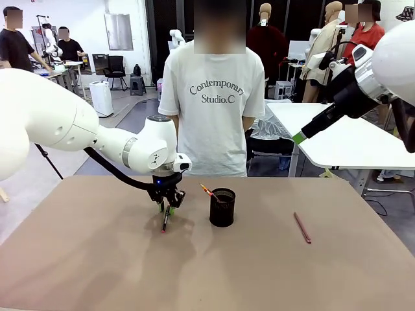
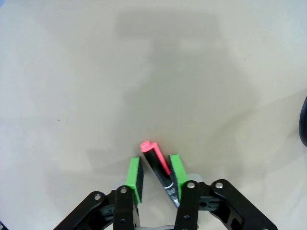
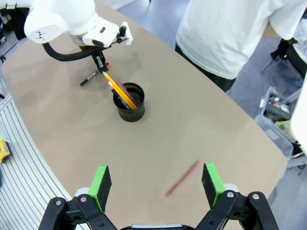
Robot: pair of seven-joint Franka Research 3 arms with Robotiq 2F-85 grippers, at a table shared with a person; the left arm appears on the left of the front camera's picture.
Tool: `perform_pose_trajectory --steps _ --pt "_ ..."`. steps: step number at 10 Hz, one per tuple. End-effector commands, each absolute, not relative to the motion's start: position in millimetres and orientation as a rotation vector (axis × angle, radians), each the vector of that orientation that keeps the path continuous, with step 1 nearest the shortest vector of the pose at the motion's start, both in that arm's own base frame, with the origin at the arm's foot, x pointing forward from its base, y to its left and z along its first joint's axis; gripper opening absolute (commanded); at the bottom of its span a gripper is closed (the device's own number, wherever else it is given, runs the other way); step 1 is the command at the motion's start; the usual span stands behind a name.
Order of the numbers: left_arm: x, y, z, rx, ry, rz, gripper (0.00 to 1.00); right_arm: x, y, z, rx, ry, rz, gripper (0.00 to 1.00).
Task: Place the pens into the pen holder.
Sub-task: Pick up a writing instrument from the table and place it into the Pen holder.
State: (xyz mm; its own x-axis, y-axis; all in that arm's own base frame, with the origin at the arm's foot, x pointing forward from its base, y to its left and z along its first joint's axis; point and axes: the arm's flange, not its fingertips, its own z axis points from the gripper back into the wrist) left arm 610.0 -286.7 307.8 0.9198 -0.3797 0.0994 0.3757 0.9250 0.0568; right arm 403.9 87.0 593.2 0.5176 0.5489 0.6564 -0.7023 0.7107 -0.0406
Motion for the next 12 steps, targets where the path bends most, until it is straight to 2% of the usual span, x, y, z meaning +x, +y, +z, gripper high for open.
perform_pose_trajectory --steps 1,6,9,12 --pt "609 -285 305 0.076 -0.108 -0.365 0.00 404 86 593 0.253 -0.697 0.762 1.00" --pt "601 -290 326 0.041 -0.129 -0.385 0.00 404 86 593 0.253 -0.697 0.762 1.00" --pt "598 -279 372 -0.294 -0.248 -0.444 0.00 404 86 593 0.253 -0.697 0.762 1.00" --pt "594 -262 403 -0.462 -0.423 -0.486 0.00 404 86 593 0.253 -0.697 0.762 1.00"
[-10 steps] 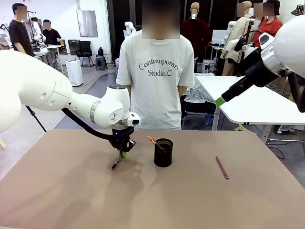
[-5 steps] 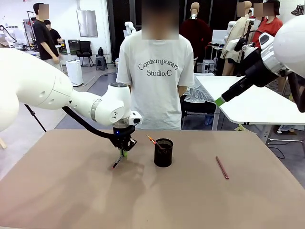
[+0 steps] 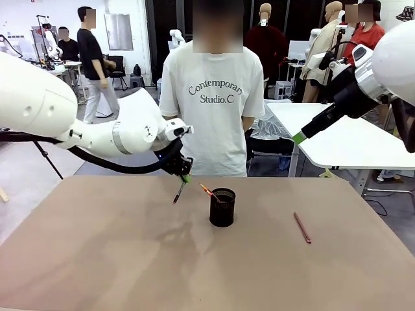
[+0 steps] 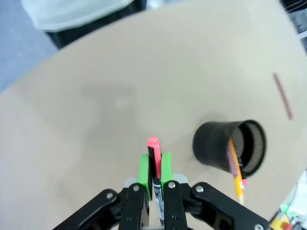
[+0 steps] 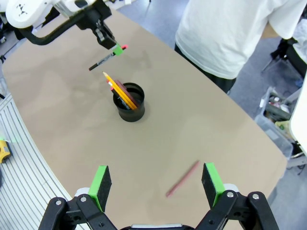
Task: Place the pens into the pen holder.
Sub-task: Pick up a writing instrument from the table and place it into the Pen holder.
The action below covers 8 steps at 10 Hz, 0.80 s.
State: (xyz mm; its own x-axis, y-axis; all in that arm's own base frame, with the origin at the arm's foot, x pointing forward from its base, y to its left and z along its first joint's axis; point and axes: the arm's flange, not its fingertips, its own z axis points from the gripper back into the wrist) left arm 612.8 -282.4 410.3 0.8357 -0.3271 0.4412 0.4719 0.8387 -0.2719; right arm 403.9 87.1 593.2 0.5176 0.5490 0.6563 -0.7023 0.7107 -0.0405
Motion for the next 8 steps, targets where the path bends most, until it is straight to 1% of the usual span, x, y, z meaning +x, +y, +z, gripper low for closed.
perform_pose_trajectory --steps 1,2,4,5,6,8 --pt "591 -256 411 -0.535 -0.484 -0.523 0.00 404 86 593 0.253 -0.697 0.762 1.00" --pt "586 -252 418 -0.629 -0.558 -0.613 0.00 404 86 593 0.253 -0.697 0.762 1.00" --pt "578 -248 427 -0.757 -0.690 -0.750 0.00 404 86 593 0.253 -0.697 0.762 1.00" --pt "572 -245 434 -0.864 -0.780 -0.844 0.00 404 86 593 0.253 -0.697 0.762 1.00" --pt "566 -242 439 -0.935 -0.855 -0.925 0.00 404 86 593 0.253 -0.697 0.762 1.00" --pt "557 -236 442 -1.012 -0.971 -1.054 0.00 404 86 593 0.253 -0.697 0.762 1.00"
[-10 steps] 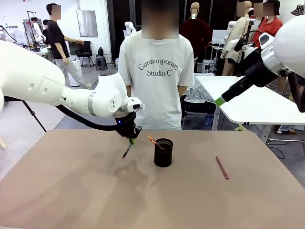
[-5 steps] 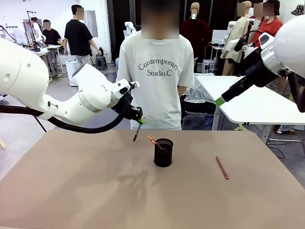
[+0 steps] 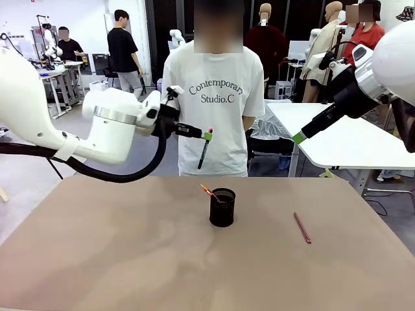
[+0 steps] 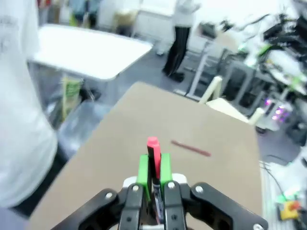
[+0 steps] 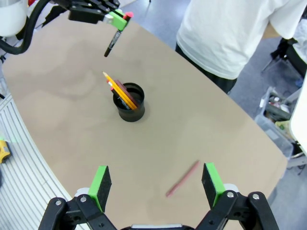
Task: Place the pens into the pen holder.
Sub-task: Pick up a writing instrument from the table and place it into the Pen holder.
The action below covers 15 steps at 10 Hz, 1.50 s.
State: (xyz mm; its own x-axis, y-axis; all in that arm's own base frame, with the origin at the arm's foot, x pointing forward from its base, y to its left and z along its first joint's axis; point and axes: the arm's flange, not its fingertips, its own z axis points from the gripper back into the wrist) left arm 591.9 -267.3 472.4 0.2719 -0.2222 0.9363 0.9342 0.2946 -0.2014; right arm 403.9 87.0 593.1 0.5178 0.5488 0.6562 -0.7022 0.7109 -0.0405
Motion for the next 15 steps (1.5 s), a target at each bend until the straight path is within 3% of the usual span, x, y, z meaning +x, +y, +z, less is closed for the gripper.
perform_pose_trajectory --steps 1,4,6,11,12,14,15 --pt "552 -234 443 -1.036 -1.019 -1.136 0.00 404 86 593 0.253 -0.697 0.762 1.00" --pt "535 -235 442 -1.044 -1.130 -1.344 0.00 404 86 593 0.253 -0.697 0.762 1.00" --pt "538 -233 442 -1.048 -1.132 -1.271 0.00 404 86 593 0.253 -0.697 0.762 1.00" --pt "538 -239 439 -1.054 -1.109 -1.336 0.00 404 86 593 0.253 -0.697 0.762 1.00" --pt "534 -259 433 -1.197 -1.150 -1.540 0.00 404 86 593 0.253 -0.697 0.762 1.00" --pt "537 -276 439 -1.333 -1.333 -1.576 0.00 404 86 593 0.253 -0.697 0.762 1.00" --pt "543 -279 438 -1.361 -1.353 -1.606 0.00 404 86 593 0.253 -0.697 0.762 1.00"
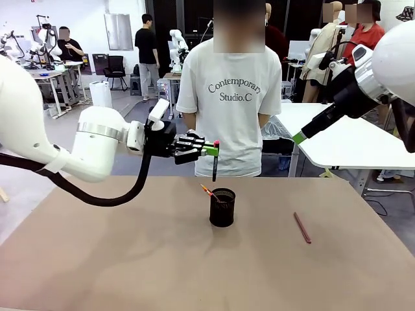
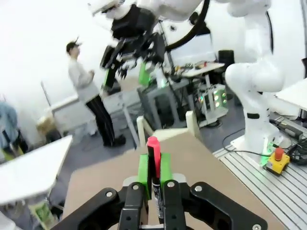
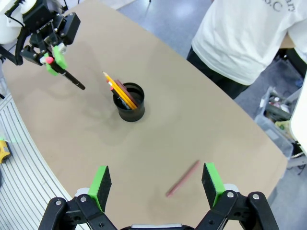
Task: Place the pens into the pen holder.
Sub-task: Pick up a writing instrument from the table and place it into the Pen holder.
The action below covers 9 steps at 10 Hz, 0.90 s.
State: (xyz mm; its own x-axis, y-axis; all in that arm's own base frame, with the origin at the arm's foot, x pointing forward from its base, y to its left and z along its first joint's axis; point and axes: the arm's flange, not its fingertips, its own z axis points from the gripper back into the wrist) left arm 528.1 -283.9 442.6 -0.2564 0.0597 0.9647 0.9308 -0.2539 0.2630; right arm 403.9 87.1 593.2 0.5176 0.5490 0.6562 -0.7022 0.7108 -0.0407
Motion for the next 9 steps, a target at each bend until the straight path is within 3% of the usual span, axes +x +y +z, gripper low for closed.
perform_pose_trajectory --steps 1,6,9 --pt "547 -286 430 -1.371 -1.345 -1.634 0.00 404 86 593 0.253 -0.697 0.762 1.00" --pt "605 -300 393 -1.314 -1.362 -1.602 0.00 404 86 593 0.253 -0.697 0.762 1.00" --pt "624 -302 370 -1.269 -1.300 -1.586 0.00 404 86 593 0.253 -0.697 0.762 1.00"
